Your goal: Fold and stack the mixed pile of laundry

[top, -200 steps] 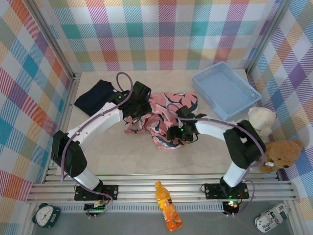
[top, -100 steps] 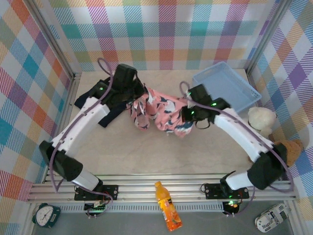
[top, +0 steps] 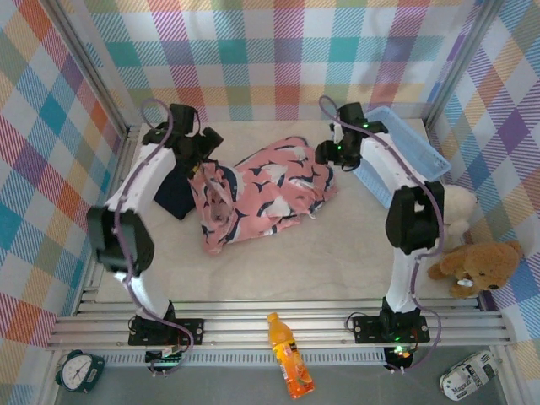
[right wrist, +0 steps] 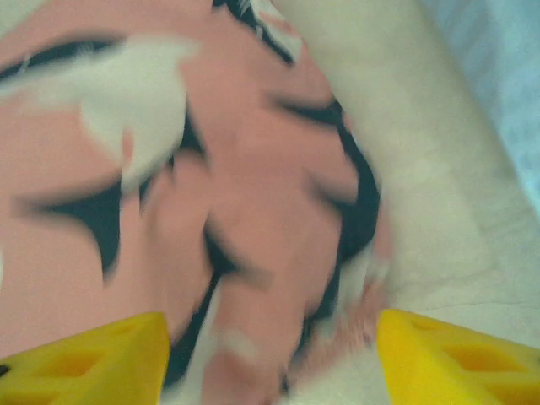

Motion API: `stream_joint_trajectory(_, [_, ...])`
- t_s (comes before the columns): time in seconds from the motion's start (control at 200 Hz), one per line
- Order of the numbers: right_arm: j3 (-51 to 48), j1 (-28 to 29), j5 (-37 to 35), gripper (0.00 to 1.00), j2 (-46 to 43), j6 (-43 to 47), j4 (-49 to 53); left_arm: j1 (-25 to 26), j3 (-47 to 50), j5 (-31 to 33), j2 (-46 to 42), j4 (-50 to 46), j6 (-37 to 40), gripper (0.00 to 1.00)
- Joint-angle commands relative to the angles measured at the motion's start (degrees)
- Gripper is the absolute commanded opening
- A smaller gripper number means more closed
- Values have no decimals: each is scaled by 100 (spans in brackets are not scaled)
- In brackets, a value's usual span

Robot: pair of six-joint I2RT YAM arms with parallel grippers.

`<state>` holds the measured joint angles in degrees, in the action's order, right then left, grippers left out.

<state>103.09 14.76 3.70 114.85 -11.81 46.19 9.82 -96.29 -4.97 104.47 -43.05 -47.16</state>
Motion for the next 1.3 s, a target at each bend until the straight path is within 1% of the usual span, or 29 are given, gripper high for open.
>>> stream_joint_trajectory(0.0, [-379,132,319,77,-593,-254,145,1,-268,-121,15,-667,460,100])
stream_joint_trajectory(0.065, [-1142,227,309,78,-1025,-335,-131,60,33,-61,-228,-555,510,100])
stream_joint_trajectory(0.13, [-1870,320,585,77,-1440,-547,-329,132,430,14,-594,-495,563,100])
stream_joint_trajectory(0.21, [-2756,590,671,78,-1941,-859,-695,280,1098,120,-1155,-413,574,100])
stream_joint_trajectory(0.255, [-3094,761,772,78,-2098,-1074,-854,384,1454,156,-1538,-353,540,100])
stream_joint_trajectory(0.325, [-3477,1078,873,79,-2160,-1316,-1105,571,2111,178,-2075,-120,395,100])
stream_joint_trajectory(0.385, [-3616,1361,736,78,-2010,-1454,-1156,694,2589,77,-2396,116,248,100])
stream_joint_trajectory(0.455, [-3671,1574,565,74,-1765,-1577,-1210,807,2990,234,-2568,216,129,100])
stream_joint_trajectory(0.555, [-3701,1685,511,63,-1441,-1723,-1460,843,3420,247,-2514,636,-13,100])
stream_joint_trajectory(0.615, [-3677,1696,482,57,-1261,-1742,-1620,876,3559,405,-2326,896,15,100])
stream_joint_trajectory(0.715, [-3503,1696,305,55,-893,-1770,-1740,898,3502,659,-1844,1115,171,98])
stream_joint_trajectory(0.84, [-3235,1701,-31,53,-549,-1807,-1728,915,3173,423,-1176,1316,158,92])
stream_joint_trajectory(0.91, [-3221,1688,-55,54,-484,-1851,-1865,989,3004,513,-880,1322,158,88])
stream_joint_trajectory(0.93, [-3197,1688,-18,54,-465,-1851,-1916,1001,2980,551,-802,1321,168,86])
stream_joint_trajectory(0.95, [-3178,1688,34,54,-438,-1832,-1968,1004,2956,573,-727,1315,160,81])
stream_joint_trajectory(0.975, [-3156,1695,115,54,-393,-1808,-2036,1004,2934,578,-631,1314,140,74])
stream_joint_trajectory(0.985, [-3144,1696,136,53,-373,-1809,-2060,1004,2921,577,-599,1311,137,70])
stream_joint_trajectory(1.005, [-3126,1696,169,47,-340,-1810,-2081,1004,2901,597,-531,1301,131,63])
stream_joint_trajectory(1.07, [-3047,1696,239,27,-244,-1785,-2080,1010,2845,582,-396,1240,104,31])
stream_joint_trajectory(1.075, [-3035,1692,238,25,-240,-1783,-2075,1011,2840,584,-394,1230,98,29])
stream_joint_trajectory(1.095, [-3017,1696,217,19,-227,-1782,-2026,1011,2824,576,-384,1185,75,17])
stream_joint_trajectory(1.11, [-3002,1696,214,15,-226,-1781,-1985,1013,2807,574,-390,1152,63,10])
stream_joint_trajectory(1.125, [-2990,1692,194,12,-238,-1766,-1943,1013,2792,576,-403,1120,50,8])
stream_joint_trajectory(1.155, [-2970,1688,128,3,-293,-1710,-1854,1013,2760,577,-455,1053,36,6])
stream_joint_trajectory(1.165, [-2970,1688,104,0,-324,-1688,-1821,1013,2746,588,-476,1029,26,3])
stream_joint_trajectory(1.185, [-2970,1681,2,0,-393,-1650,-1762,1013,2715,601,-525,970,26,0])
stream_joint_trajectory(1.295, [-3048,1520,-287,0,-976,-1362,-1481,1004,2265,904,-798,441,60,0])
